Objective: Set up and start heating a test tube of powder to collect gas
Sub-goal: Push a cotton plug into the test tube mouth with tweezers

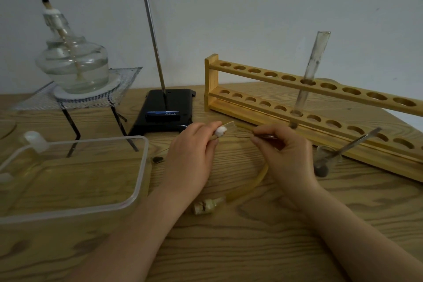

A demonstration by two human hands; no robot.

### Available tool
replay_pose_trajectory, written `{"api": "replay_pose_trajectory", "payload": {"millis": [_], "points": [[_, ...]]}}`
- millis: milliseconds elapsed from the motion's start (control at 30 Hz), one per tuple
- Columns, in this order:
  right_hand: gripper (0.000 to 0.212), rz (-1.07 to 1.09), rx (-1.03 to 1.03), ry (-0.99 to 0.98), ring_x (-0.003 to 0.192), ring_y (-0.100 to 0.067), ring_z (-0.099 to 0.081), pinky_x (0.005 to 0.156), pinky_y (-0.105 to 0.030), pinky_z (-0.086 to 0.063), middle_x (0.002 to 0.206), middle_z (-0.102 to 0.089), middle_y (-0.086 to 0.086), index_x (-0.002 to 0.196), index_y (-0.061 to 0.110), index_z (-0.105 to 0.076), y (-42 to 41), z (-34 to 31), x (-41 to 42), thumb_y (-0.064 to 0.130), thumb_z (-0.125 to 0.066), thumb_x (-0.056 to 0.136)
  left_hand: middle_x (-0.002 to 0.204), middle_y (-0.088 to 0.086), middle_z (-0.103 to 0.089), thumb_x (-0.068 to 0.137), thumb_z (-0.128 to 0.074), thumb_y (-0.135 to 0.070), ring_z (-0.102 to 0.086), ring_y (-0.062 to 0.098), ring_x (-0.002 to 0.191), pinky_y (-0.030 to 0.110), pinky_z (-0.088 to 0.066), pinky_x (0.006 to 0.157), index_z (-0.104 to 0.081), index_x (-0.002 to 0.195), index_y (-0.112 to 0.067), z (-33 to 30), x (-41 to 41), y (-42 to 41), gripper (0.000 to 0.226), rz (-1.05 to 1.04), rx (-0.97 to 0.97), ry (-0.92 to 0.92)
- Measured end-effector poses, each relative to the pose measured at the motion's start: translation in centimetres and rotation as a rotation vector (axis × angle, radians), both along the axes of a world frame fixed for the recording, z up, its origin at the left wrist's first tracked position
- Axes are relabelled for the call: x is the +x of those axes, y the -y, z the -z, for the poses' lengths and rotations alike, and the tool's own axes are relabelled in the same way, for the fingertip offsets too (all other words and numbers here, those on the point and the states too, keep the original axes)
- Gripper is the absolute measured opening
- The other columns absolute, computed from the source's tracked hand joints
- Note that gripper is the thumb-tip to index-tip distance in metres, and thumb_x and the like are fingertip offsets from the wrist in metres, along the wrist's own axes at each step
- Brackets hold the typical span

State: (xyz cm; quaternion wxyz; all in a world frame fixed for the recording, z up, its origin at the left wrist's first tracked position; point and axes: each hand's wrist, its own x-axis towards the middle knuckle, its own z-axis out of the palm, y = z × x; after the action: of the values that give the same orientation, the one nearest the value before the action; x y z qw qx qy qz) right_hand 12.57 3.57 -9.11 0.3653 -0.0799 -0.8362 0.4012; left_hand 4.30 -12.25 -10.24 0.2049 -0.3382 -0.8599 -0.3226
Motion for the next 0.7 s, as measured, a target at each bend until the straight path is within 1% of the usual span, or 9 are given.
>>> {"api": "replay_pose_trajectory", "payload": {"millis": [100, 200, 300, 367, 400, 467, 533, 600, 700], "points": [[0.018, 0.035, 0.021, -0.053, 0.088, -0.003, -0.064, 0.078, -0.020, -0.053, 0.088, -0.065, 0.011, 0.093, 0.025, -0.063, -0.6, -1.9, -0.3, 0.011, -0.068, 0.083, 0.114, -0.007, -0.057, 0.094, -0.049, -0.026, -0.049, 0.002, 0.099, 0.022, -0.042, 0.084, -0.054, 0.129, -0.024, -0.2, 0.1, -0.2, 0.036, 0.013, 0.019, 0.023], [0.015, 0.060, 0.063, -0.116, 0.088, -0.007, -0.065, 0.078, -0.021, -0.054, 0.088, -0.065, 0.008, 0.094, 0.021, -0.063, -1.5, -4.5, -0.9, 0.010, -0.066, 0.085, 0.114, -0.008, -0.058, 0.095, -0.049, -0.026, -0.052, 0.005, 0.099, 0.026, -0.047, 0.084, -0.054, 0.129, -0.025, -0.5, 0.0, -0.5, 0.034, 0.022, 0.040, 0.042], [0.011, 0.092, 0.072, -0.157, 0.086, -0.007, -0.065, 0.076, -0.019, -0.054, 0.085, -0.064, 0.009, 0.095, 0.017, -0.064, -2.5, -7.2, -2.0, 0.010, -0.065, 0.086, 0.114, -0.009, -0.056, 0.095, -0.049, -0.023, -0.051, 0.004, 0.098, 0.021, -0.042, 0.083, -0.053, 0.130, -0.027, -0.9, 0.1, -0.8, 0.036, 0.011, 0.045, 0.060], [0.010, 0.121, 0.068, -0.168, 0.085, -0.006, -0.065, 0.077, -0.016, -0.053, 0.084, -0.064, 0.009, 0.094, 0.017, -0.064, -3.1, -8.7, -2.8, 0.010, -0.065, 0.086, 0.114, -0.012, -0.053, 0.095, -0.049, -0.023, -0.048, 0.002, 0.098, 0.017, -0.038, 0.082, -0.051, 0.131, -0.029, -1.1, 0.2, -1.0, 0.037, 0.014, 0.048, 0.080], [0.010, 0.132, 0.071, -0.173, 0.085, -0.006, -0.065, 0.077, -0.016, -0.053, 0.085, -0.065, 0.008, 0.094, 0.017, -0.065, -3.3, -9.3, -3.2, 0.010, -0.065, 0.086, 0.115, -0.012, -0.052, 0.095, -0.049, -0.023, -0.047, 0.001, 0.099, 0.016, -0.036, 0.082, -0.050, 0.132, -0.030, -1.2, 0.1, -1.1, 0.038, 0.017, 0.049, 0.087], [0.009, 0.150, 0.099, -0.164, 0.084, -0.008, -0.065, 0.076, -0.016, -0.052, 0.085, -0.066, 0.006, 0.094, 0.016, -0.066, -3.6, -10.0, -3.9, 0.010, -0.064, 0.086, 0.116, -0.012, -0.052, 0.095, -0.050, -0.023, -0.046, 0.000, 0.099, 0.017, -0.036, 0.084, -0.049, 0.132, -0.030, -1.4, 0.1, -1.3, 0.038, 0.017, 0.050, 0.098], [0.009, 0.162, 0.137, -0.124, 0.081, -0.008, -0.064, 0.071, -0.009, -0.047, 0.085, -0.066, 0.004, 0.094, 0.015, -0.065, -3.7, -10.4, -4.4, 0.010, -0.063, 0.087, 0.116, -0.012, -0.053, 0.094, -0.050, -0.024, -0.045, -0.001, 0.099, 0.019, -0.038, 0.085, -0.049, 0.132, -0.030, -1.7, -0.1, -1.5, 0.038, 0.021, 0.063, 0.098], [0.009, 0.176, 0.161, -0.087, 0.080, -0.009, -0.063, 0.067, -0.006, -0.043, 0.084, -0.066, 0.003, 0.094, 0.015, -0.065, -3.8, -10.6, -4.7, 0.009, -0.061, 0.088, 0.113, -0.014, -0.051, 0.094, -0.050, -0.024, -0.045, -0.001, 0.098, 0.018, -0.037, 0.084, -0.050, 0.132, -0.031, -2.1, -0.1, -1.6, 0.038, 0.029, 0.079, 0.102], [0.008, 0.215, 0.188, -0.057, 0.081, -0.011, -0.062, 0.067, -0.009, -0.043, 0.085, -0.065, 0.003, 0.095, 0.014, -0.065, -3.8, -10.7, -5.1, 0.010, -0.060, 0.089, 0.112, -0.018, -0.048, 0.095, -0.049, -0.025, -0.045, -0.001, 0.100, 0.016, -0.037, 0.084, -0.049, 0.132, -0.032, -2.5, -0.1, -1.8, 0.038, 0.041, 0.085, 0.125]]}}
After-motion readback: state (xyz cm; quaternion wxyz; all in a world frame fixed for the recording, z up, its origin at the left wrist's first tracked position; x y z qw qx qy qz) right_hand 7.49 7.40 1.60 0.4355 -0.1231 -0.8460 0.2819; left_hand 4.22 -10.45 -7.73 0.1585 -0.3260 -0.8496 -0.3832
